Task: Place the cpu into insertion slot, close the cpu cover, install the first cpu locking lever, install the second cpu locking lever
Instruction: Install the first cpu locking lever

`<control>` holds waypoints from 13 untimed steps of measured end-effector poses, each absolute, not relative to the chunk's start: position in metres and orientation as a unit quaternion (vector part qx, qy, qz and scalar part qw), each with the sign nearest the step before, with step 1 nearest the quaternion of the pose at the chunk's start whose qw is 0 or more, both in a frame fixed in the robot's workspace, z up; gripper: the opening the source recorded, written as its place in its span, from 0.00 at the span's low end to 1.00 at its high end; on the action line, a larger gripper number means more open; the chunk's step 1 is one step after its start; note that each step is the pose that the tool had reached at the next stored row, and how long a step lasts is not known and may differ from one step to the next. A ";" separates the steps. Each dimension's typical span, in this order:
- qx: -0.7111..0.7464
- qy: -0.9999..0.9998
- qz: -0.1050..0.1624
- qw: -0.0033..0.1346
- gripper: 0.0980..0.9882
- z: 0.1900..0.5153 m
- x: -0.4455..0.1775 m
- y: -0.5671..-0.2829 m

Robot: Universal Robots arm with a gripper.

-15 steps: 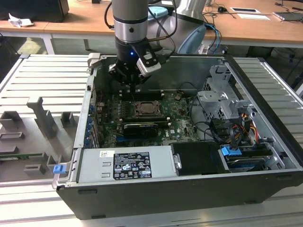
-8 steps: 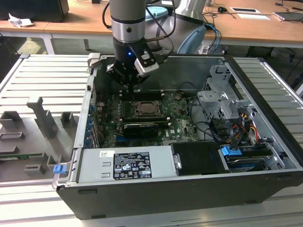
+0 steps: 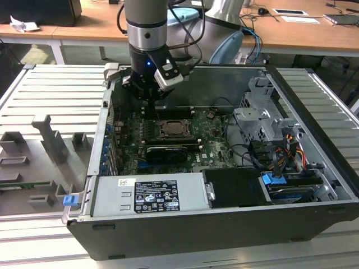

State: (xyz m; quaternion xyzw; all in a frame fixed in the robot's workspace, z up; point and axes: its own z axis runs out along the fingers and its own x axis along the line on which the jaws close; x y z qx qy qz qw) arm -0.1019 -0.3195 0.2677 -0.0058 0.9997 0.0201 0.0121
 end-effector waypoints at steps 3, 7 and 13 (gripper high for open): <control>-0.006 1.000 0.020 0.012 0.01 0.268 -0.105 -0.319; -0.006 1.000 0.020 0.012 0.01 0.267 -0.107 -0.318; -0.006 1.000 0.020 0.012 0.01 0.265 -0.107 -0.318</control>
